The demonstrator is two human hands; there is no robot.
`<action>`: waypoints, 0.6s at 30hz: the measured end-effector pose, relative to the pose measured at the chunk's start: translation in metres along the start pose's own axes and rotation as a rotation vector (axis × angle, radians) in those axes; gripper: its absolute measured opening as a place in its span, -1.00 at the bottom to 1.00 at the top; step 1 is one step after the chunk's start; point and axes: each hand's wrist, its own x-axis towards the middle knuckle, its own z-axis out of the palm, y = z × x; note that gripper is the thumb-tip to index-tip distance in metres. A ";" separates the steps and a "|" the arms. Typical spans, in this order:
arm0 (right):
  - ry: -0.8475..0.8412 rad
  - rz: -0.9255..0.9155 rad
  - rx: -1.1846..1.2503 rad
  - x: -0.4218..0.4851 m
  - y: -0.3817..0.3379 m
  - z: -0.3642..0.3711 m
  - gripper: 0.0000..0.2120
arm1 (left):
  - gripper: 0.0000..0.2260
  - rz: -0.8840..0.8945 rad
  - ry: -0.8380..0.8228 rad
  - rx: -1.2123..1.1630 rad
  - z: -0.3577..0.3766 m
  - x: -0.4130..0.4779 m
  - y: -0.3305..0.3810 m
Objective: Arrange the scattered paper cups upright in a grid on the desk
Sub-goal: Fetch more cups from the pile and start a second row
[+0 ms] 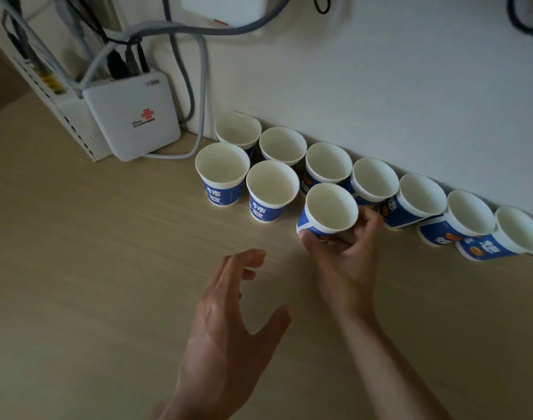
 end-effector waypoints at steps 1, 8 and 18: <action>0.002 -0.004 -0.007 0.001 0.001 0.002 -0.37 | -0.47 0.004 -0.002 -0.003 0.000 0.000 -0.001; 0.021 -0.041 -0.015 0.003 0.007 0.012 -0.38 | -0.53 0.016 0.007 -0.026 -0.006 0.000 -0.003; 0.028 0.017 -0.064 -0.017 0.013 -0.003 -0.38 | -0.54 0.020 0.002 -0.026 -0.015 -0.007 0.006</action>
